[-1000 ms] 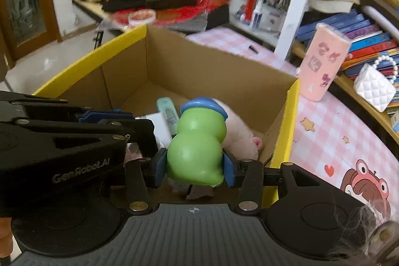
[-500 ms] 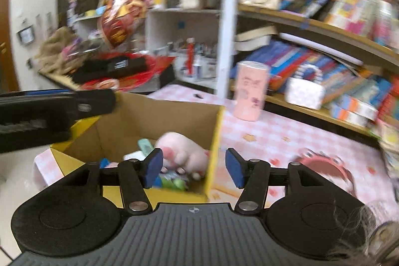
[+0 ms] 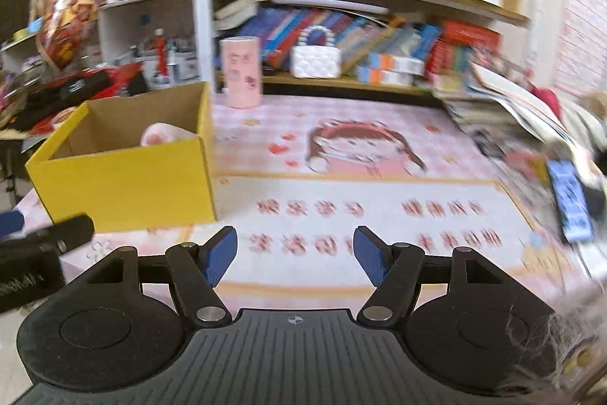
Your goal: Organize objects
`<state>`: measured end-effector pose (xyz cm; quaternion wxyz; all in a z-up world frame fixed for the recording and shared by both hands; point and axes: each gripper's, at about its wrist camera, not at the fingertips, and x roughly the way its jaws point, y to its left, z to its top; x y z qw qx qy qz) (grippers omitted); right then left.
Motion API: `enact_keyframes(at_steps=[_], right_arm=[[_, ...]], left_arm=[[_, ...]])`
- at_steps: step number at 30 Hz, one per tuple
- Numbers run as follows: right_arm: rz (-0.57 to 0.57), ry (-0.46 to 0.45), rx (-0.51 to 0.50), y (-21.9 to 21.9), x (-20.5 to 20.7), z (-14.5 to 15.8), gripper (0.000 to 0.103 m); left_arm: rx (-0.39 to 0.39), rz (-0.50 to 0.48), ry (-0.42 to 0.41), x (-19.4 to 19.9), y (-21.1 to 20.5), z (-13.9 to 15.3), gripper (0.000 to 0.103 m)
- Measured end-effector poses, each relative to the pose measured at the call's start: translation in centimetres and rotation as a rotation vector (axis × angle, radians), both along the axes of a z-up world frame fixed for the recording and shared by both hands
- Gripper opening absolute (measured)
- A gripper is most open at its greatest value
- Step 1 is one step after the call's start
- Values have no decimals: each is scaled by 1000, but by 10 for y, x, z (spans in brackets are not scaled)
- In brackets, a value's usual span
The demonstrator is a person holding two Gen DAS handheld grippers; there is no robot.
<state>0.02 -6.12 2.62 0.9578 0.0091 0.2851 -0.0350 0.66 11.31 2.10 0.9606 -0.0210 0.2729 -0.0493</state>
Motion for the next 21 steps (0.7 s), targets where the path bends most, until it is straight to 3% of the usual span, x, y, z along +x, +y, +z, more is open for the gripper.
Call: enact_keyframes(at_steps=[7, 13, 21], right_arm=[[-146, 32, 18, -16, -43, -16, 66], [-203, 50, 21, -31, -48, -20, 66], [-223, 48, -10, -43, -48, -21, 69]], left_arm=[[33, -47, 72, -15, -23, -17, 85], [79, -105, 65, -16, -48, -20, 91], [112, -110, 65, -6, -72, -20, 97]])
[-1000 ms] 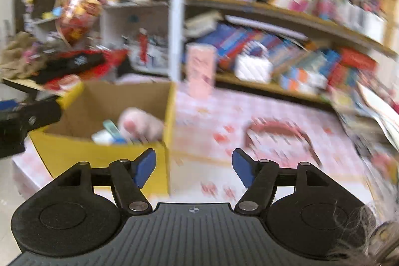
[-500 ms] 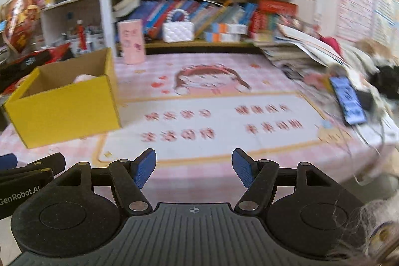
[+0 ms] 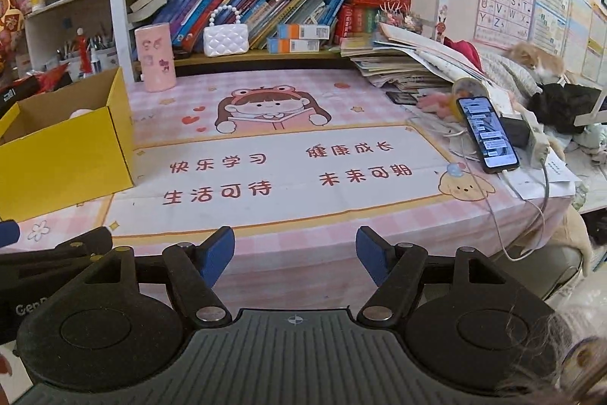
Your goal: Organize objects
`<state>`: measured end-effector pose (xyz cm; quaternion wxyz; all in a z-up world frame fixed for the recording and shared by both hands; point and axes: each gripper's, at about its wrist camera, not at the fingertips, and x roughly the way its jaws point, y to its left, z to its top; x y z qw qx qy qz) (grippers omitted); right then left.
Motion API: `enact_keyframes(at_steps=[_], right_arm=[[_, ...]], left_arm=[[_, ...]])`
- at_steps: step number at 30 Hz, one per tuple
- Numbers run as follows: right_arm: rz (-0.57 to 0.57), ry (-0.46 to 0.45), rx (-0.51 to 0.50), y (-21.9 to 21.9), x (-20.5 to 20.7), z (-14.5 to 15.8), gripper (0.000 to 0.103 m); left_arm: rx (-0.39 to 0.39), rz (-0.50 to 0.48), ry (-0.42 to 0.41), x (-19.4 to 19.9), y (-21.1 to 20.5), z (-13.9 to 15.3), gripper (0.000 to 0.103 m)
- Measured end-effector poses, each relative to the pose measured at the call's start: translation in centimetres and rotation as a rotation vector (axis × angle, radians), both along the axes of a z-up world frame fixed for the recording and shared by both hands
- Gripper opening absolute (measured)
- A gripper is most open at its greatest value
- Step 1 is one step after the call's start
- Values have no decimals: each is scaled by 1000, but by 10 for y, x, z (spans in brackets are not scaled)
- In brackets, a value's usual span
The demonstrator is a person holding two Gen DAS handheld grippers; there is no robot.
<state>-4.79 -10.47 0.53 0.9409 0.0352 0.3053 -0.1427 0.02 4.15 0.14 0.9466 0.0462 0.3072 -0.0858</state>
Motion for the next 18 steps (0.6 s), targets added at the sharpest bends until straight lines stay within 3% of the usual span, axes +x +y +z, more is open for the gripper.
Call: enact_keyframes(at_steps=[6, 13, 18], right_arm=[[-12, 17, -21, -6, 8, 0, 74], [-27, 29, -37, -7, 12, -1, 88], [-22, 37, -39, -7, 14, -3, 88]], left_arm=[[9, 28, 15, 7, -5, -1, 100], [18, 73, 27, 11, -3, -3, 100], [21, 89, 43, 13, -1, -4, 101]])
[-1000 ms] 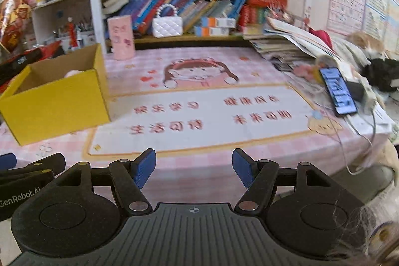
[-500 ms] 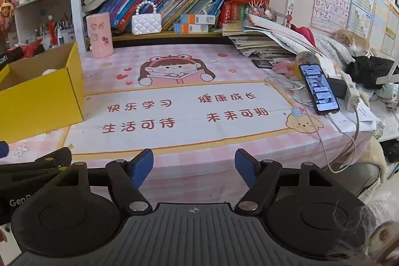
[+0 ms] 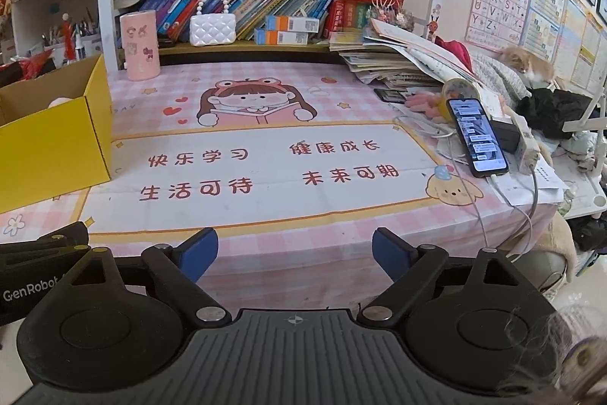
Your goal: Organize objects
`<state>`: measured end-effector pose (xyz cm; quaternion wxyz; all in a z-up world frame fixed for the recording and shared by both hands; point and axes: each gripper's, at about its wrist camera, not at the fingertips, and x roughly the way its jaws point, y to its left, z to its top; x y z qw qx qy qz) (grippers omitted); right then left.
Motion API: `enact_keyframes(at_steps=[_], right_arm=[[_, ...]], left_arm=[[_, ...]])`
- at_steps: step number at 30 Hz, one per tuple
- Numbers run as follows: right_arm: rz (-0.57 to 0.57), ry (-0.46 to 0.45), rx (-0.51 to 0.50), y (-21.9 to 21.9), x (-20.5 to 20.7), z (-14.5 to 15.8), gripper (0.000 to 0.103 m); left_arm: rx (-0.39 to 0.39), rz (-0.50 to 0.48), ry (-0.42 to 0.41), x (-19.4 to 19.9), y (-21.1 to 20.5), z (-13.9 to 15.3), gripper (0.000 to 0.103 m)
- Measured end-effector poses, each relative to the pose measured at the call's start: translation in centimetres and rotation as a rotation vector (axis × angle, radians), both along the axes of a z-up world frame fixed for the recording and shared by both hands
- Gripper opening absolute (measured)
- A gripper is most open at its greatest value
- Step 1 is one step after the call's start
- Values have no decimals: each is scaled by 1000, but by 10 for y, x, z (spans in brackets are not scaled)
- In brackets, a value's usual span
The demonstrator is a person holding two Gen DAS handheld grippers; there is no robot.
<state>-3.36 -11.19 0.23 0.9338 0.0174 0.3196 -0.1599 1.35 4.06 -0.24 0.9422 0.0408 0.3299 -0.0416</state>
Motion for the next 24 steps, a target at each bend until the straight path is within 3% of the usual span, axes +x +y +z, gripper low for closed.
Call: enact_keyframes(at_steps=[24], right_arm=[[4, 14, -16, 9, 2, -3, 92]], left_arm=[[12, 21, 5, 0, 7, 0, 101]])
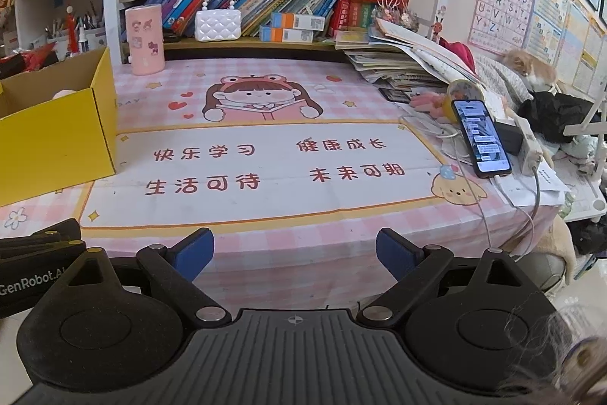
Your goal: Organize objects
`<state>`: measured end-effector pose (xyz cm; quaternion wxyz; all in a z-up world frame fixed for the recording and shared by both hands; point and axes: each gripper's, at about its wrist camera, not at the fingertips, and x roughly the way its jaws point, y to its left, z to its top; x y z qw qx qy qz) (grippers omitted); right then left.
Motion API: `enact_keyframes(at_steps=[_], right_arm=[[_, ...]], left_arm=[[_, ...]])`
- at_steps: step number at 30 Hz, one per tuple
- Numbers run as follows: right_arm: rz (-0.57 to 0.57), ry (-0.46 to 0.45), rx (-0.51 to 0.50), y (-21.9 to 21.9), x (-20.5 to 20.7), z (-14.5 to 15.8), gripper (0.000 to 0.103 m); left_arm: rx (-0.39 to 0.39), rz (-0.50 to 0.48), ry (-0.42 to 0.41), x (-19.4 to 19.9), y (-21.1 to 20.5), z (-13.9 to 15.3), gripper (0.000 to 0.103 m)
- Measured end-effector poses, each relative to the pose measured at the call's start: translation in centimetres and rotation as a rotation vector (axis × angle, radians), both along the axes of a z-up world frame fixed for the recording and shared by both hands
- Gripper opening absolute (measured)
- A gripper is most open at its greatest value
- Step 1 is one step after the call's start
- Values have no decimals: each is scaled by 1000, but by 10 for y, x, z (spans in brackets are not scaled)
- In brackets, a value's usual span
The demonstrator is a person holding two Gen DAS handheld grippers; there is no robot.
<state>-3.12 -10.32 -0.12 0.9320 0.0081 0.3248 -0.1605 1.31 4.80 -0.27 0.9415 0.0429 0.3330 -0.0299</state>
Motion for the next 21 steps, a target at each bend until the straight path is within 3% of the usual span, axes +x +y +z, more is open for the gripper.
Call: enact_keyframes(at_steps=[21], right_arm=[[-2, 18, -3, -1, 6, -2, 92]], left_arm=[[-5, 5, 30, 9, 1, -4, 101]])
